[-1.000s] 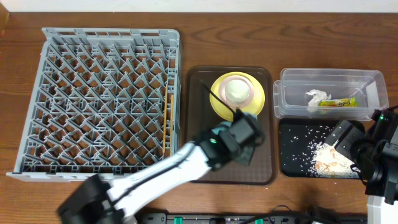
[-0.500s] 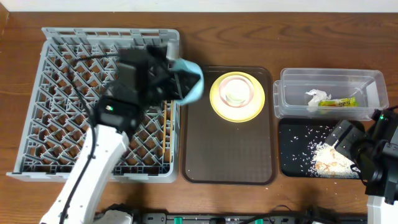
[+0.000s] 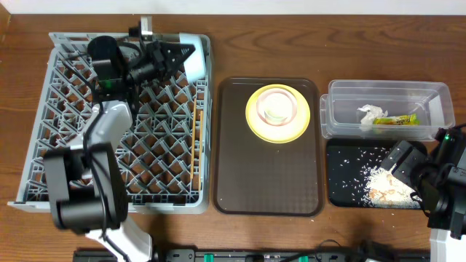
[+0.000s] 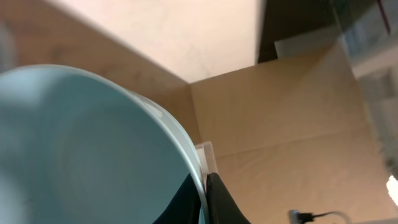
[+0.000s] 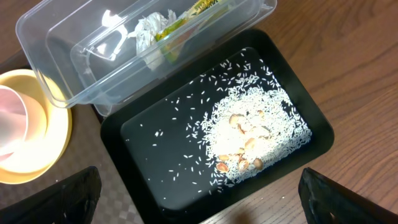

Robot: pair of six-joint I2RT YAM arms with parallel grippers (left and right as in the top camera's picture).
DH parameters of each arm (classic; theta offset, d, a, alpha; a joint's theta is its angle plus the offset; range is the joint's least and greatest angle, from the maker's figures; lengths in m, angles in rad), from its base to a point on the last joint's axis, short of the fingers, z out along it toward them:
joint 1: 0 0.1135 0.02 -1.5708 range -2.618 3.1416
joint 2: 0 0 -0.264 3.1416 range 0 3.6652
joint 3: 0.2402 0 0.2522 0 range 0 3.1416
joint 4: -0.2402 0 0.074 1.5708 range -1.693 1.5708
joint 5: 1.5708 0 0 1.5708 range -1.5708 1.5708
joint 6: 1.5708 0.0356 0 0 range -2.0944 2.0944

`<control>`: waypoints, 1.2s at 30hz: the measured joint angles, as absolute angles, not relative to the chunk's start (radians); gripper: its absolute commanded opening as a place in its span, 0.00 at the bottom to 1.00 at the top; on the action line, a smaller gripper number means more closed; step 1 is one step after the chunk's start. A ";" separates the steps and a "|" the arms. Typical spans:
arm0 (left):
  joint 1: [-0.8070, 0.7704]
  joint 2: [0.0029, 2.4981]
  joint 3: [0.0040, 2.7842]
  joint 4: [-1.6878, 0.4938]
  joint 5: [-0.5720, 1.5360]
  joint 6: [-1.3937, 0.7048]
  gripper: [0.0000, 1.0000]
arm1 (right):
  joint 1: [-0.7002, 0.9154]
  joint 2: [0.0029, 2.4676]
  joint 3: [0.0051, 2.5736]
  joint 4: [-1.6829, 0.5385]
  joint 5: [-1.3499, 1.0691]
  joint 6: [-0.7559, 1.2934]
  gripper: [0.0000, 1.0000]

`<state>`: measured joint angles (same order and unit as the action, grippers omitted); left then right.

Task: Sort waste into correct bins and load items into the dishwasher
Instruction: 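Lift the blue bowl with the left gripper and place it in the dish rack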

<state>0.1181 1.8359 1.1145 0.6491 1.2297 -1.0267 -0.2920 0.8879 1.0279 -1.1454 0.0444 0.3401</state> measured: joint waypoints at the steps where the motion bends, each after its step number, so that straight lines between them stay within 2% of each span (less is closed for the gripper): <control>1: 0.125 1.863 1.114 0.652 1.243 -1.049 0.08 | -0.292 0.888 1.028 -1.145 0.044 0.340 0.99; 9: 0.169 1.969 1.114 0.663 1.354 -1.126 0.08 | -0.292 0.888 1.028 -1.145 0.044 0.340 0.99; 11: 0.180 1.975 1.114 0.664 1.375 -1.126 0.12 | -0.292 0.888 1.028 -1.145 0.044 0.340 0.99; 15: 0.207 1.985 1.114 0.662 1.397 -1.122 0.12 | -0.292 0.888 1.028 -1.145 0.044 0.340 0.99; 17: 0.220 1.988 1.114 0.661 1.411 -1.122 0.17 | -0.292 0.888 1.028 -1.145 0.044 0.340 0.99; 18: 0.226 1.988 1.114 0.661 1.415 -1.121 0.25 | -0.292 0.888 1.028 -1.145 0.044 0.340 0.99; 19: 0.234 1.988 1.114 0.660 1.415 -1.120 0.96 | -0.292 0.888 1.028 -1.145 0.044 0.340 0.99; 36: 0.326 1.990 1.114 0.629 1.494 -1.114 0.97 | -0.292 0.888 1.028 -1.145 0.044 0.340 0.99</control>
